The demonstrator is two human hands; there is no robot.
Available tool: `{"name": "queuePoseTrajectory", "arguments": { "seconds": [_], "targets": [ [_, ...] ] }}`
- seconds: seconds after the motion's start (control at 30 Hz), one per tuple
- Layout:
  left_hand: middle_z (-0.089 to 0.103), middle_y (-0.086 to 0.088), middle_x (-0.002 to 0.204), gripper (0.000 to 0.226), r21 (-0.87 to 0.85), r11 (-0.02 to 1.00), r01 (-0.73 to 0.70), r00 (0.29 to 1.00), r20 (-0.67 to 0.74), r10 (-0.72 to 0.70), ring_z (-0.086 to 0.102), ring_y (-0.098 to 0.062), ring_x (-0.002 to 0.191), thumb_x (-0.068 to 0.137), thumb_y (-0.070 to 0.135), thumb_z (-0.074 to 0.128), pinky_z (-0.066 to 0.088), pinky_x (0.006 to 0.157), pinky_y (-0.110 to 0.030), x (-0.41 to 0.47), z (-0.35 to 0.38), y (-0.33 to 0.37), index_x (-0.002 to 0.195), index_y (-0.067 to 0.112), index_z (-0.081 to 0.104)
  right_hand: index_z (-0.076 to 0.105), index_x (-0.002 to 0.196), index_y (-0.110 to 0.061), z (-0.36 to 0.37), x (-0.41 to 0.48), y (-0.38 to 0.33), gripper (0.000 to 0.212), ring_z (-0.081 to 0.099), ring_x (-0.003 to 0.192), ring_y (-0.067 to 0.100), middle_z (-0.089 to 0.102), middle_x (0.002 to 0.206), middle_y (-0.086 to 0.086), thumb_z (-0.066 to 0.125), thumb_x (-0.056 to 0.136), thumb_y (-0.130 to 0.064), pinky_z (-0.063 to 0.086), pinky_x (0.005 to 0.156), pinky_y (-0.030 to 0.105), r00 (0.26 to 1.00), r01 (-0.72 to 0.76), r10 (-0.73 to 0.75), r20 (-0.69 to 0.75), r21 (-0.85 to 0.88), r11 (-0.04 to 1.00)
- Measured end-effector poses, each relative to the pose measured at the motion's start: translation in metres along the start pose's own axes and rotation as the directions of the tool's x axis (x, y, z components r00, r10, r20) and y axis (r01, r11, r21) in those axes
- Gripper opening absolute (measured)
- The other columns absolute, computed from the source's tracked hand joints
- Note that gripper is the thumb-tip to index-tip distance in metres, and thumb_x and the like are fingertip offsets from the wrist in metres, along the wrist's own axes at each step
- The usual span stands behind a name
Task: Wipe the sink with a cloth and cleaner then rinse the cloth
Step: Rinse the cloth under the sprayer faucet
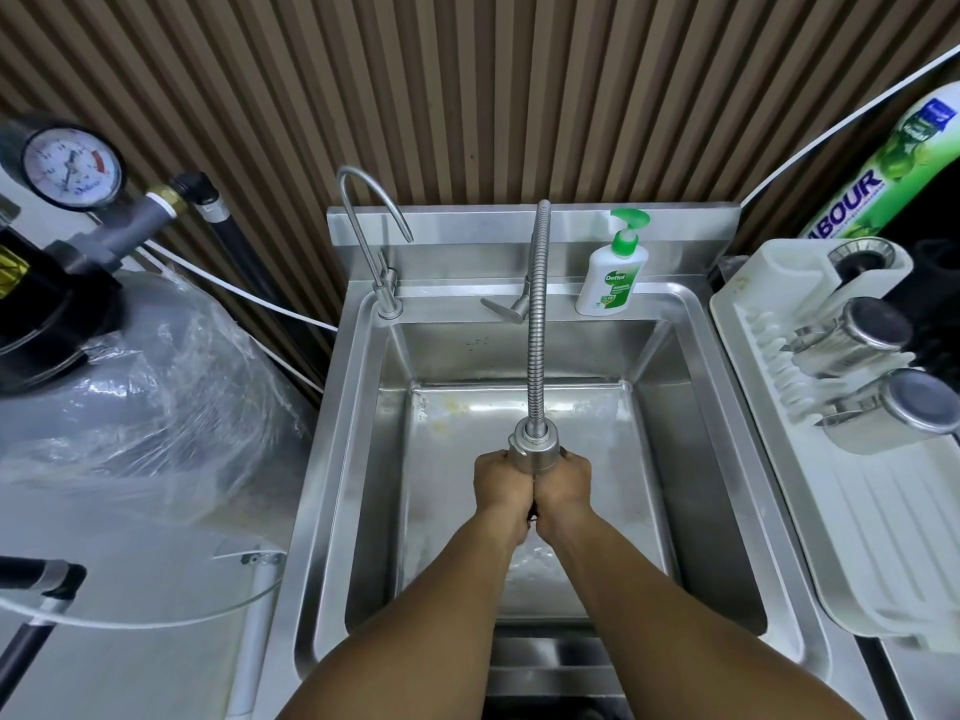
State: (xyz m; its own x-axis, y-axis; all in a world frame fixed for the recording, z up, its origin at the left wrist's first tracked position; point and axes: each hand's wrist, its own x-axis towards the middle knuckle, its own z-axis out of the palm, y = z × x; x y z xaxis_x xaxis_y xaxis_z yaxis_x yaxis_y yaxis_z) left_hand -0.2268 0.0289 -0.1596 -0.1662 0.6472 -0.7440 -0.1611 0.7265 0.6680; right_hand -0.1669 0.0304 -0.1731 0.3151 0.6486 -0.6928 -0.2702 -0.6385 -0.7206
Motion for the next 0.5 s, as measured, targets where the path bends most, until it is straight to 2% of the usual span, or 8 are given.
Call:
{"name": "queuePoseTrajectory", "arguments": {
  "seconds": [0.17,0.23,0.3,0.4,0.5],
  "targets": [
    [0.042,-0.006,0.053,0.034,-0.016,1.000,0.018,1.000,-0.002,-0.018,0.036,-0.019,0.046,0.085,0.011,0.063,0.028,0.046,-0.020,-0.001,0.000,-0.004,0.058,0.012,0.043,0.048,0.062,-0.012,-0.002,-0.004,0.001,0.030,0.040,0.046,0.018,0.047,0.053,0.006,0.068,0.085,-0.012,0.034,0.046,0.024,0.999,-0.026,0.027,0.031,-0.031,0.999],
    [0.045,-0.005,0.052,0.036,-0.020,1.000,0.021,1.000,-0.005,-0.021,0.037,-0.017,0.041,0.086,0.018,0.063,0.027,0.045,-0.019,-0.001,-0.001,-0.005,0.056,0.014,0.044,0.047,0.066,-0.014,-0.001,-0.008,0.000,0.027,0.041,0.048,0.017,0.048,0.057,0.005,0.058,0.088,-0.026,0.033,0.047,0.026,0.998,-0.021,0.024,0.056,-0.069,0.997],
    [0.053,-0.002,0.051,0.030,-0.011,0.999,0.036,0.999,0.018,-0.036,0.041,-0.013,0.035,0.089,0.022,0.061,0.029,0.041,-0.015,-0.003,-0.003,-0.002,0.061,0.014,0.051,0.047,0.080,-0.017,-0.002,-0.008,0.003,0.024,0.043,0.054,0.017,0.049,0.066,0.005,0.049,0.085,-0.040,0.035,0.049,0.028,0.993,-0.056,0.060,0.104,-0.037,0.998],
    [0.060,-0.002,0.058,0.019,-0.024,0.999,0.040,0.998,0.047,-0.039,0.046,-0.012,0.038,0.091,0.025,0.058,0.032,0.037,-0.013,-0.010,-0.008,0.004,0.078,0.011,0.060,0.040,0.101,-0.018,-0.007,-0.010,0.005,0.013,0.052,0.061,0.021,0.056,0.080,0.010,0.049,0.096,-0.027,0.042,0.047,0.028,0.995,-0.070,0.067,0.070,0.040,0.997],
    [0.058,-0.006,0.068,0.017,-0.019,1.000,-0.008,1.000,0.008,0.008,0.046,-0.016,0.048,0.096,0.025,0.051,0.033,0.038,-0.017,-0.009,-0.012,-0.001,0.089,0.010,0.057,0.054,0.103,-0.015,-0.011,-0.016,0.001,0.006,0.061,0.063,0.027,0.067,0.084,0.016,0.056,0.098,-0.015,0.048,0.045,0.028,0.998,-0.011,0.006,0.062,0.079,0.997]
  ]
}}
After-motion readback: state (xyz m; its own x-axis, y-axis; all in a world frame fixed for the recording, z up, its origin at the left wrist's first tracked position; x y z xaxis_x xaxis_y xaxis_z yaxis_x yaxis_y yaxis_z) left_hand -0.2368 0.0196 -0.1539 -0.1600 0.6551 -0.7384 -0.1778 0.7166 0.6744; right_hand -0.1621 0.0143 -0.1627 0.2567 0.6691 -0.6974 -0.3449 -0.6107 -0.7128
